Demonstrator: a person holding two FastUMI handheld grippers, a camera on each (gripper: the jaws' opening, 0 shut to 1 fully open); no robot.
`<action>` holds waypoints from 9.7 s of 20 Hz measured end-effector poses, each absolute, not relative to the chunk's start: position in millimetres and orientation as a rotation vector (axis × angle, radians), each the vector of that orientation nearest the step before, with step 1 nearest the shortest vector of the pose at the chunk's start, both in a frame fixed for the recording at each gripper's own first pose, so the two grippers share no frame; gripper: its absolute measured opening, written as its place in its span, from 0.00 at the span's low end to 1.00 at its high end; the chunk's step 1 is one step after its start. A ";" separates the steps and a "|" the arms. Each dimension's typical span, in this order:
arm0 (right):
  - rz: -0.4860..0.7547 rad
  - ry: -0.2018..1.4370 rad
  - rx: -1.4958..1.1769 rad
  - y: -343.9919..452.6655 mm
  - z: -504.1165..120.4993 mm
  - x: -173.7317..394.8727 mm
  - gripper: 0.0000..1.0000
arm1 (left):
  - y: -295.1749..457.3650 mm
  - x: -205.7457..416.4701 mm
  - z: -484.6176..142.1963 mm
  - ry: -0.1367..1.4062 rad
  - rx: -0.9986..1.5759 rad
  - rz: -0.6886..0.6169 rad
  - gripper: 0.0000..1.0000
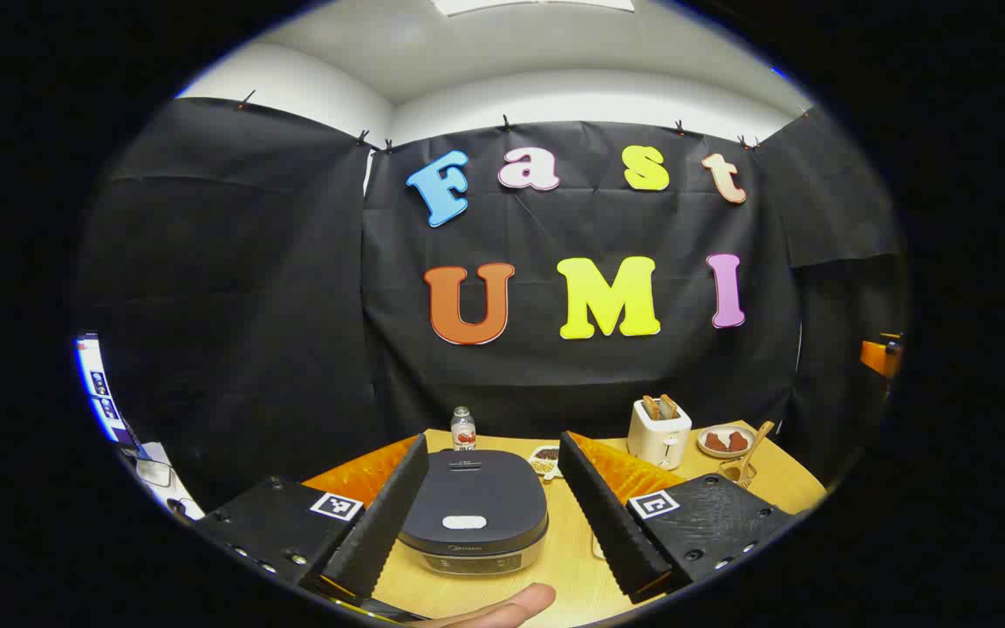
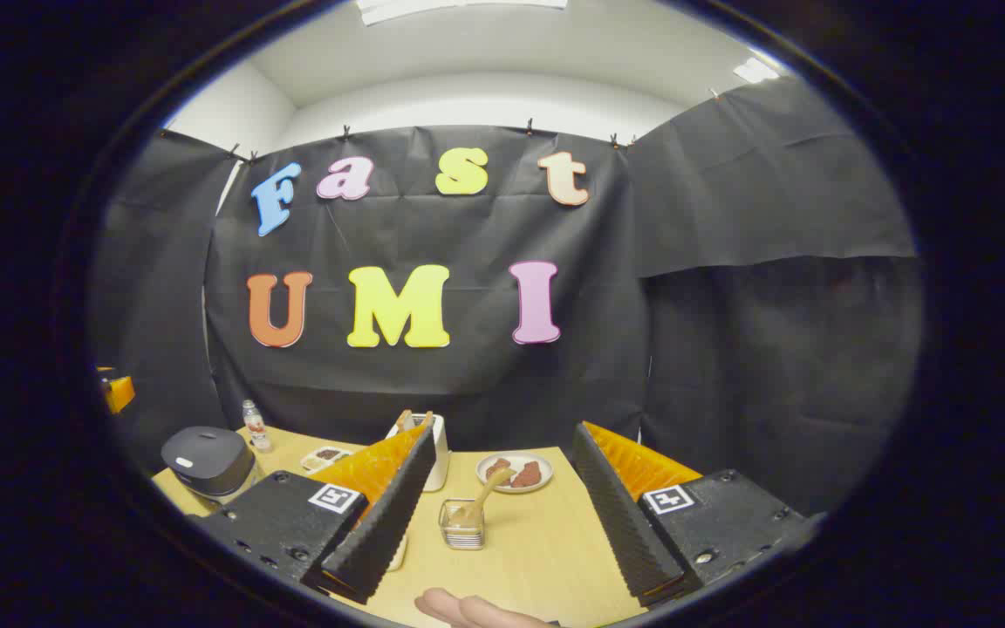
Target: Close the left gripper, press the button to open the rice cooker; take a wooden spoon from the chopstick holder with the right hand, scoop a spoonful of rice and pour it into the rice cooker, then put the wooden spoon back into the chopstick holder.
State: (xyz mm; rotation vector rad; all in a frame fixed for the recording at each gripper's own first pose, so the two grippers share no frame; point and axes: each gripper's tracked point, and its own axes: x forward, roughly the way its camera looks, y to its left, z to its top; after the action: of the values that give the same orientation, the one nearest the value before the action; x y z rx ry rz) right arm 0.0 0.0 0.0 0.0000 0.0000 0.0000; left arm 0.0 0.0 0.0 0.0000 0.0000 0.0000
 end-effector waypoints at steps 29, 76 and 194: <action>0.052 -0.039 -0.021 -13.1 -24.9 12.5 1.00 | 33.7 69.3 -82.3 0.156 -0.094 -0.057 0.46; 0.055 0.169 -0.020 -35.8 -164.1 73.6 1.00 | 31.0 -11.1 -89.2 0.271 -0.124 0.028 0.95; 0.603 0.558 1.214 347.8 -133.5 155.7 0.10 | 53.5 -170.4 -154.7 0.144 -0.043 -0.114 0.95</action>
State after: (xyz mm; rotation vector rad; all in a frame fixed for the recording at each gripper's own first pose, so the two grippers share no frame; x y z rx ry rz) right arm 155.7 347.8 -133.5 1.2141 0.5581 0.6030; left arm -170.4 53.5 -154.7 -0.0433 0.1442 -0.1144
